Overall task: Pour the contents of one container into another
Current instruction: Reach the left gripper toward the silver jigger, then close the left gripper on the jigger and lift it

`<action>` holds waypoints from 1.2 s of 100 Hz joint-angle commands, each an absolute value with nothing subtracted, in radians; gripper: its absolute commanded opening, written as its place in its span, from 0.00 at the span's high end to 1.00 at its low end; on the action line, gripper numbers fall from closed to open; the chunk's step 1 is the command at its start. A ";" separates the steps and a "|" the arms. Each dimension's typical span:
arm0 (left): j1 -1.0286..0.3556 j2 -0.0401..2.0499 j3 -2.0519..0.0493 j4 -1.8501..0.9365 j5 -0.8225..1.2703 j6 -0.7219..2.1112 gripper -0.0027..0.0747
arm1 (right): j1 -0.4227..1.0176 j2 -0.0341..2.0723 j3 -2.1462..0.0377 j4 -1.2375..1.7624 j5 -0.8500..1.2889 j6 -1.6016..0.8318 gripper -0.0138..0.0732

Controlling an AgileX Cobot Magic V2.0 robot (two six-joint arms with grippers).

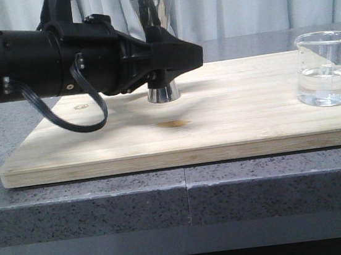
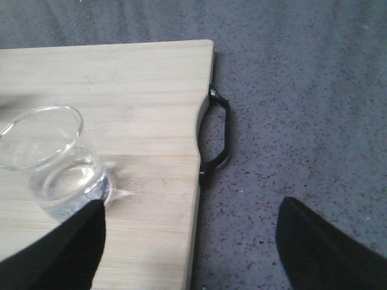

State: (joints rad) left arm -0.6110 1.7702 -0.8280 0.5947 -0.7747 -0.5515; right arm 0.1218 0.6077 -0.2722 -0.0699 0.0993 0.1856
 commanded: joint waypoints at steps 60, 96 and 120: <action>-0.571 1.737 -0.875 0.626 -0.841 -0.573 0.40 | 0.125 0.613 -0.298 -0.071 0.012 0.174 0.24; -0.571 1.737 -0.875 0.628 -0.841 -0.573 0.58 | 0.125 0.613 -0.298 -0.071 0.012 0.174 0.24; -0.571 1.737 -0.875 0.628 -0.841 -0.573 0.69 | 0.125 0.613 -0.298 -0.071 0.012 0.174 0.24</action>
